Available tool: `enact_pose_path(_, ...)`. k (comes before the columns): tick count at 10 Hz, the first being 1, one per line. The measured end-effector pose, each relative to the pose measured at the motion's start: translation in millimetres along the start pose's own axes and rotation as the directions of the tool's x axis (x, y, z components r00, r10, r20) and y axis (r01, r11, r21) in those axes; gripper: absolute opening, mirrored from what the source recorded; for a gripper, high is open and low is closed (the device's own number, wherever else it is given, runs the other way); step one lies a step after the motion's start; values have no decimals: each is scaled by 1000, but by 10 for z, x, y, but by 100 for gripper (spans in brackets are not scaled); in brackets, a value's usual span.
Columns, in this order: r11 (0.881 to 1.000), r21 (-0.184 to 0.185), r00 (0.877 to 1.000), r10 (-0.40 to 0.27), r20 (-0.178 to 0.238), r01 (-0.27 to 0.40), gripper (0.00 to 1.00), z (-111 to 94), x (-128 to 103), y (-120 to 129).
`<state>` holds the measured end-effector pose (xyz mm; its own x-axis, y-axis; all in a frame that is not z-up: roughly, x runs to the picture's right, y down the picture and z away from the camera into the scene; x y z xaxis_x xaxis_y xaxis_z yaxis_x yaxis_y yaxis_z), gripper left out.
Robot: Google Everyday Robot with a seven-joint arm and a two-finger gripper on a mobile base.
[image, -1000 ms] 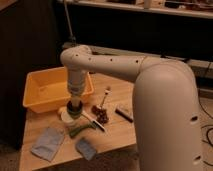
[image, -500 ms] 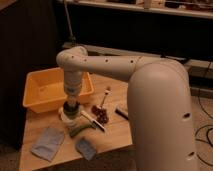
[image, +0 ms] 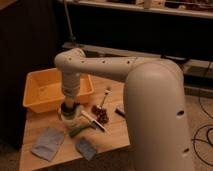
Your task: Stack cups on top of each other
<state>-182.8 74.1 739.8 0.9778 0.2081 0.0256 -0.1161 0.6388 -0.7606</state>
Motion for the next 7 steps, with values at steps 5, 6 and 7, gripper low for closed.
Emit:
enact_pose_path(5,1000,-1,1000,14,-6,-14,70,102,-62,-60)
enact_pose_path(6,1000,0,1000,7,17,-7,70,105,-22,-79)
enact_pose_path(7,1000,4,999,-8,47,8,70,85,1,-88)
